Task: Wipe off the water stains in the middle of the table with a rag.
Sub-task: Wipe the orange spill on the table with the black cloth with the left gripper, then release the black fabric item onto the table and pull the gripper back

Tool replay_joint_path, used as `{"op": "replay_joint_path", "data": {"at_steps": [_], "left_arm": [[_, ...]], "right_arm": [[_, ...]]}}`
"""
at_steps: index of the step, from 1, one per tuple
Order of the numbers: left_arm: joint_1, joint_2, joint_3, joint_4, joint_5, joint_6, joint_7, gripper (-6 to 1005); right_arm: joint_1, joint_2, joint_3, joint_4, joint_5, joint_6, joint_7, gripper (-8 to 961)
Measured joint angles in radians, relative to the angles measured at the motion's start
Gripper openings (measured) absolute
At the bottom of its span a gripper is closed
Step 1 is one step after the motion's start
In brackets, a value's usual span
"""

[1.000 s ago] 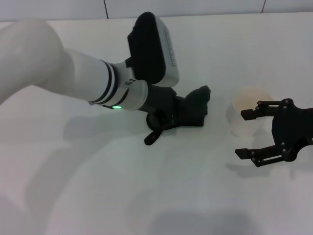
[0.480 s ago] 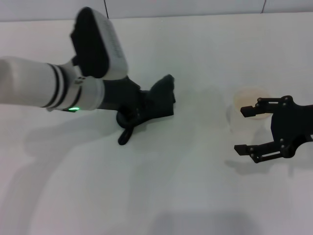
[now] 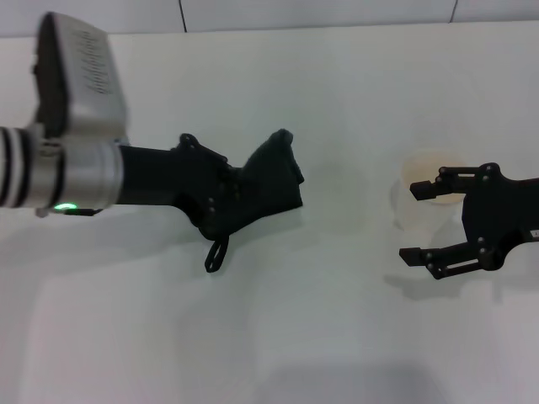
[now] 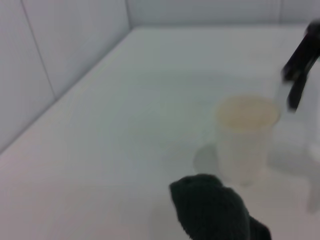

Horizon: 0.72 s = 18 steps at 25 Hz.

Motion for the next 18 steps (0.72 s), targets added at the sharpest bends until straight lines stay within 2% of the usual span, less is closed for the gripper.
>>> {"op": "replay_joint_path", "data": {"at_steps": [7, 11, 18], "left_arm": [[0.023, 0.001, -0.176, -0.040, -0.021, 0.161, 0.028, 145], [0.052, 0.001, -0.192, -0.039, -0.008, 0.173, 0.028, 149], [0.059, 0.004, -0.193, -0.036, 0.011, 0.180, -0.012, 155]], "right_arm": [[0.001, 0.000, -0.010, 0.000, 0.001, 0.009, 0.001, 868], [0.001, 0.000, -0.010, 0.000, 0.002, 0.010, 0.003, 868], [0.001, 0.000, -0.010, 0.000, 0.002, 0.010, 0.009, 868]]}}
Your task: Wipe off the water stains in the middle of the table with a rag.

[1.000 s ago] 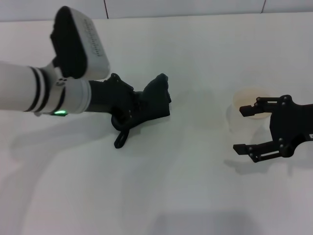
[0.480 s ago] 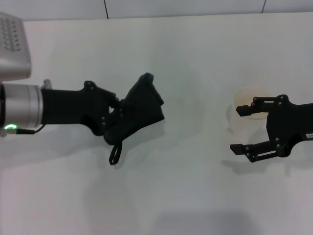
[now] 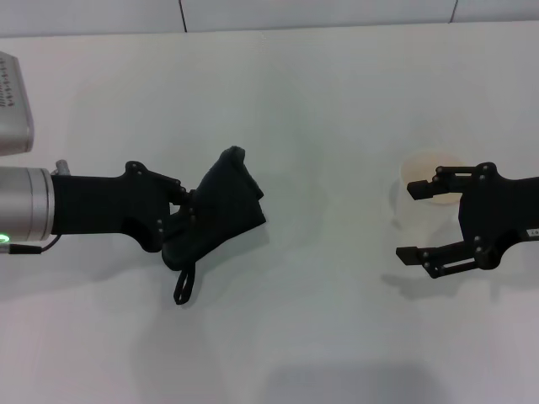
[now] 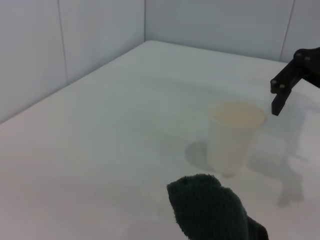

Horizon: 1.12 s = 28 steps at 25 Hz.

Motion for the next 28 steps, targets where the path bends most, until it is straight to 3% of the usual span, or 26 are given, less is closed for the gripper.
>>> {"op": "replay_joint_path", "data": {"at_steps": [5, 16, 21, 24, 28], "left_arm": [[-0.008, 0.008, -0.003, 0.001, 0.022, 0.009, -0.050, 159], [0.004, 0.002, -0.037, 0.059, 0.040, 0.039, -0.080, 369], [0.003, 0.009, -0.107, 0.064, 0.024, 0.164, -0.025, 607], [-0.003, 0.013, -0.151, 0.065, 0.025, 0.237, -0.017, 835], [-0.001, 0.028, -0.169, 0.065, 0.027, 0.307, -0.017, 872]], "right_arm": [[0.001, 0.000, -0.001, 0.000, 0.000, 0.000, 0.000, 868], [0.003, 0.000, -0.002, -0.002, -0.003, -0.001, 0.001, 868], [0.003, 0.000, -0.002, 0.009, -0.008, 0.009, 0.000, 868], [0.005, 0.000, -0.002, 0.012, -0.010, 0.011, 0.000, 868], [0.006, -0.001, -0.002, 0.013, -0.010, 0.010, 0.000, 868]]}}
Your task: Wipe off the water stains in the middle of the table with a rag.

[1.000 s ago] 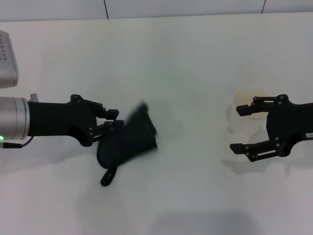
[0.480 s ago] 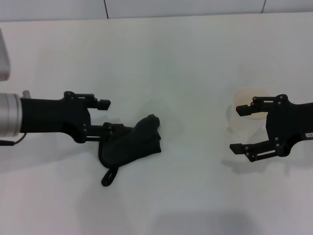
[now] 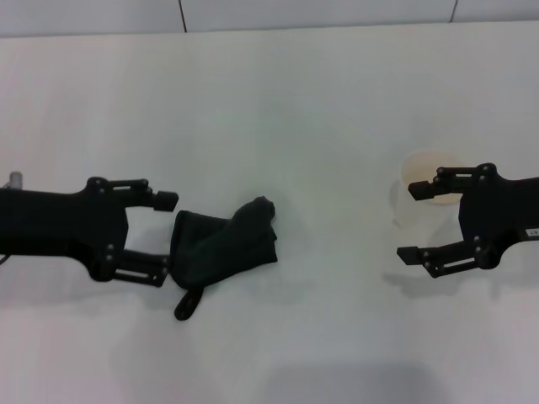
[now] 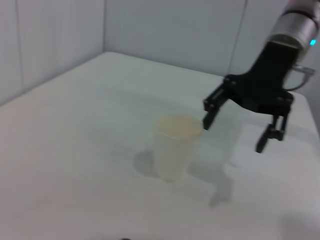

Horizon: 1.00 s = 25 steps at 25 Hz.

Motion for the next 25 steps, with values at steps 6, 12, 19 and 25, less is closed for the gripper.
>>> {"op": "replay_joint_path", "data": {"at_steps": [6, 12, 19, 25], "left_arm": [[0.010, 0.006, -0.023, 0.001, -0.001, 0.034, -0.002, 881], [0.011, 0.005, -0.020, 0.002, 0.013, 0.043, -0.005, 881], [0.013, 0.005, -0.025, 0.004, 0.018, 0.056, -0.014, 881], [0.031, 0.006, -0.039, 0.027, 0.015, 0.058, -0.015, 881]], "right_arm": [[0.002, -0.001, 0.000, 0.001, -0.018, -0.003, 0.000, 868], [0.005, -0.001, 0.000, 0.001, -0.039, -0.006, 0.001, 868], [0.004, -0.001, 0.000, 0.002, -0.040, -0.006, 0.001, 868], [0.004, -0.001, -0.005, 0.004, -0.040, -0.006, 0.002, 868]]}}
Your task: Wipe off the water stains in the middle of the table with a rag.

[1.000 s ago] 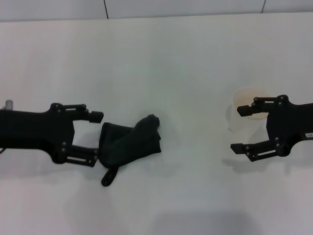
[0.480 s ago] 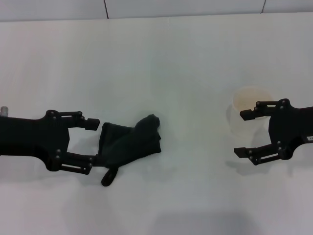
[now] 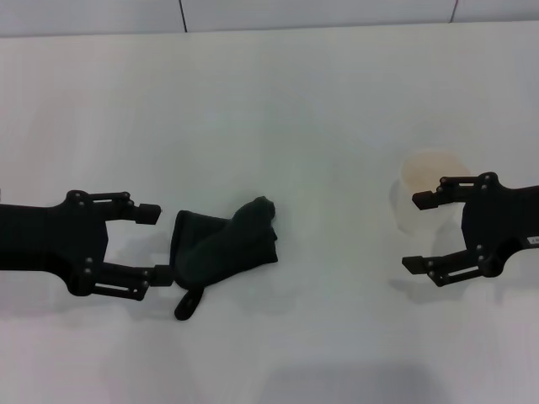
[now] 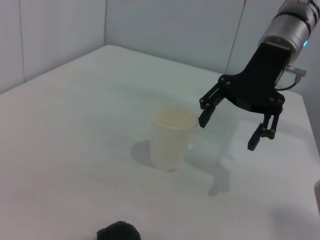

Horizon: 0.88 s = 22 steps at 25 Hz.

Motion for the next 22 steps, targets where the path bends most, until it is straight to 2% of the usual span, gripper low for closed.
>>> {"op": "replay_joint_path", "data": {"at_steps": [22], "left_arm": [[0.003, -0.002, 0.000, 0.001, -0.006, 0.004, 0.002, 881]], "right_arm": [[-0.001, 0.000, -0.009, -0.006, 0.008, -0.002, 0.014, 868]]}}
